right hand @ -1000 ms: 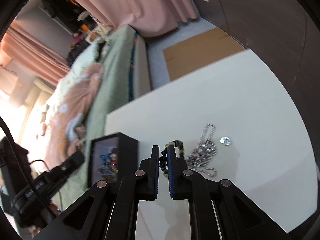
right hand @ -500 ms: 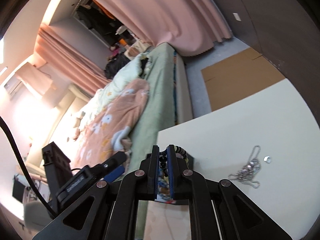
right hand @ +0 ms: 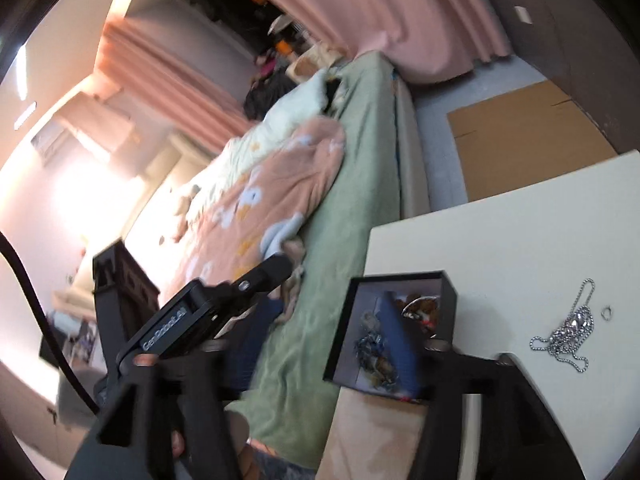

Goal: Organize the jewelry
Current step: 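Drop the charm bracelet into the black box with the left tool while the right tool drops the beaded bracelet, then move both tools to the silver ball chain and grasp it with the left tool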

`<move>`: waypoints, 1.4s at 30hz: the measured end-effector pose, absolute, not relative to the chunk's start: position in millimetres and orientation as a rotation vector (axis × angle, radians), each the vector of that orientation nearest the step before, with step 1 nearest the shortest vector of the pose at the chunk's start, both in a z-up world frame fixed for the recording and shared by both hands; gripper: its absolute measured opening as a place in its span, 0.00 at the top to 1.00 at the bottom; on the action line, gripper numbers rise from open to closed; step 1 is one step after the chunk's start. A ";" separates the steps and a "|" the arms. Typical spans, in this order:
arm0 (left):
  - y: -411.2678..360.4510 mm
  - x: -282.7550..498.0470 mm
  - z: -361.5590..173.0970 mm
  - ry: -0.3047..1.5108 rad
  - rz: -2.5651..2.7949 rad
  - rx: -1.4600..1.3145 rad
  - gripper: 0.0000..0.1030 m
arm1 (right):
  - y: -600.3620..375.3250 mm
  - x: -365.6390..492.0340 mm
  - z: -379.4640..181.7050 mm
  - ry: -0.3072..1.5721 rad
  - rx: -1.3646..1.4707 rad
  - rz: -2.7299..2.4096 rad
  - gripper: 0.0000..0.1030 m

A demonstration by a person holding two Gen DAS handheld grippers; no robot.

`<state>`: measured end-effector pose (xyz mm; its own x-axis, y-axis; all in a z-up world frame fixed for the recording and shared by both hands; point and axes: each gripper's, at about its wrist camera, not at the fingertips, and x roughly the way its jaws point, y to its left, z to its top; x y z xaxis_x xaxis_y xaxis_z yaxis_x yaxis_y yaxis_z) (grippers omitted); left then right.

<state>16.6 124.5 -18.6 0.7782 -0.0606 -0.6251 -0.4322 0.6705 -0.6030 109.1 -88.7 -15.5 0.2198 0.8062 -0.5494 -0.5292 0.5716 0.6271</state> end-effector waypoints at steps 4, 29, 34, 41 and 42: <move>117.3 21.0 -18.8 0.671 0.211 -0.809 0.23 | -112.8 121.4 -21.3 0.991 0.374 0.897 0.38; -14.7 78.3 -39.2 0.818 -0.041 -0.481 0.26 | -244.6 163.6 -46.9 1.126 0.403 0.520 0.38; -33.5 90.4 -51.3 0.867 -0.069 -0.434 0.29 | -256.3 166.9 -51.1 1.155 0.403 0.499 0.38; -57.4 103.8 -71.9 0.940 -0.100 -0.359 0.37 | -271.5 176.9 -59.9 1.196 0.415 0.447 0.38; -60.5 106.0 -74.7 0.949 -0.106 -0.350 0.38 | -273.5 177.8 -60.6 1.198 0.418 0.443 0.38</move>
